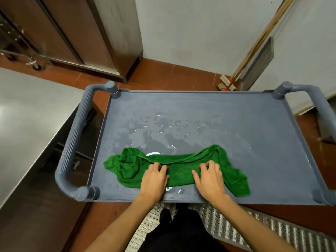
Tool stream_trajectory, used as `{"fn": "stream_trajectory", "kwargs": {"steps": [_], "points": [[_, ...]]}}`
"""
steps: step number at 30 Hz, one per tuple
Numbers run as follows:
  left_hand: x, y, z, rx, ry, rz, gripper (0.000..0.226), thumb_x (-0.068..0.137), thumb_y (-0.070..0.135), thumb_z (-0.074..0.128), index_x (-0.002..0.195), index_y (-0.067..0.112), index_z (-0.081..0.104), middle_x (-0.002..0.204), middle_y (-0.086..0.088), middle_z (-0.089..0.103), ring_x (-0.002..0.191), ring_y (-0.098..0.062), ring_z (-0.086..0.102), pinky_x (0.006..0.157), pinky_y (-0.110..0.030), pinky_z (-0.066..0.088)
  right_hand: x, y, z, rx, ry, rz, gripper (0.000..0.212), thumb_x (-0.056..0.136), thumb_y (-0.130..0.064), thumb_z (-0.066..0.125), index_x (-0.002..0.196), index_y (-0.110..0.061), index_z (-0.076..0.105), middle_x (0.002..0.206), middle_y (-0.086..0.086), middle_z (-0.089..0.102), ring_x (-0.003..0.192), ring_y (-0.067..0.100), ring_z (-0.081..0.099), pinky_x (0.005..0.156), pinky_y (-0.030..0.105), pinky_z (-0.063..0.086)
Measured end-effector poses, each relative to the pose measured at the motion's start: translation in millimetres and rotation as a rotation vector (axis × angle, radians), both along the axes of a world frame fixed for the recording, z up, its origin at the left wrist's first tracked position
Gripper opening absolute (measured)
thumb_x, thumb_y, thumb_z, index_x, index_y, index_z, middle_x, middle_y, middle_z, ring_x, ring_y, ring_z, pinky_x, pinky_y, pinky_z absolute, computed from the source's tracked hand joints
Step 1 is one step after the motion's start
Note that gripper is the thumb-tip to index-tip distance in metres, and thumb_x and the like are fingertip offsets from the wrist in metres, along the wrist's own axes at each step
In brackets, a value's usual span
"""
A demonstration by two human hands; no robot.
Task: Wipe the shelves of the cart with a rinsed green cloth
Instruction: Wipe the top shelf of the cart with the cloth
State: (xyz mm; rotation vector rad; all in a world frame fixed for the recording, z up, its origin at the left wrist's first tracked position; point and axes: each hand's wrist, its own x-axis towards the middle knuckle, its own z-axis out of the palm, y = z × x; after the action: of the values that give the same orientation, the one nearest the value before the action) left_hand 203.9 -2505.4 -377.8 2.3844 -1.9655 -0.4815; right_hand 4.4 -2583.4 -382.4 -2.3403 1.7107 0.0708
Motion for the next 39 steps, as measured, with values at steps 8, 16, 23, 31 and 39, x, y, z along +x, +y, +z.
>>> {"fn": "stream_trajectory", "kwargs": {"steps": [8,16,23,31,39], "points": [[23,-34,-1,0.18,0.002,-0.048,0.104,0.076,0.057,0.063,0.163,0.024,0.016,0.168,-0.023,0.003,0.155,-0.04,0.009,0.123,-0.056,0.016,-1,-40,-4,0.142,0.063,0.025,0.101,0.071,-0.071,0.052,0.153,-0.015,0.034,0.158,0.024,0.028,0.146,0.041,0.023,0.12,0.051,0.013],[32,-51,-13,0.21,0.005,-0.028,0.089,0.084,0.071,0.007,0.163,0.033,-0.007,0.169,-0.008,-0.02,0.158,-0.03,-0.005,0.124,-0.056,0.008,-3,-50,-23,0.04,-0.003,0.14,0.095,0.083,-0.074,0.036,0.158,-0.019,0.023,0.166,0.022,-0.006,0.154,0.035,-0.005,0.122,0.05,0.002],[28,-64,-28,0.107,-0.005,0.039,0.085,0.093,0.07,0.014,0.164,0.026,0.0,0.171,-0.011,-0.011,0.158,-0.032,-0.002,0.124,-0.057,0.009,23,-68,-28,0.09,-0.023,0.026,0.087,0.09,-0.069,0.015,0.16,-0.017,0.017,0.166,0.018,-0.012,0.154,0.034,-0.008,0.12,0.057,0.011],[28,-80,-36,0.121,-0.027,0.025,0.086,0.095,0.071,0.012,0.163,0.022,-0.003,0.168,-0.016,-0.02,0.155,-0.032,-0.021,0.125,-0.057,-0.005,30,-75,-38,0.067,-0.001,0.073,0.083,0.093,-0.064,0.027,0.158,-0.014,0.024,0.167,0.016,-0.003,0.154,0.036,0.001,0.117,0.061,0.019],[35,-73,-33,0.093,-0.07,-0.021,0.079,0.101,0.065,0.015,0.164,0.019,0.0,0.169,-0.015,-0.011,0.157,-0.032,-0.01,0.125,-0.055,0.003,33,-68,-39,0.053,-0.025,0.04,0.081,0.093,-0.06,0.03,0.157,-0.011,0.027,0.167,0.019,0.003,0.154,0.037,0.005,0.116,0.062,0.018]]}}
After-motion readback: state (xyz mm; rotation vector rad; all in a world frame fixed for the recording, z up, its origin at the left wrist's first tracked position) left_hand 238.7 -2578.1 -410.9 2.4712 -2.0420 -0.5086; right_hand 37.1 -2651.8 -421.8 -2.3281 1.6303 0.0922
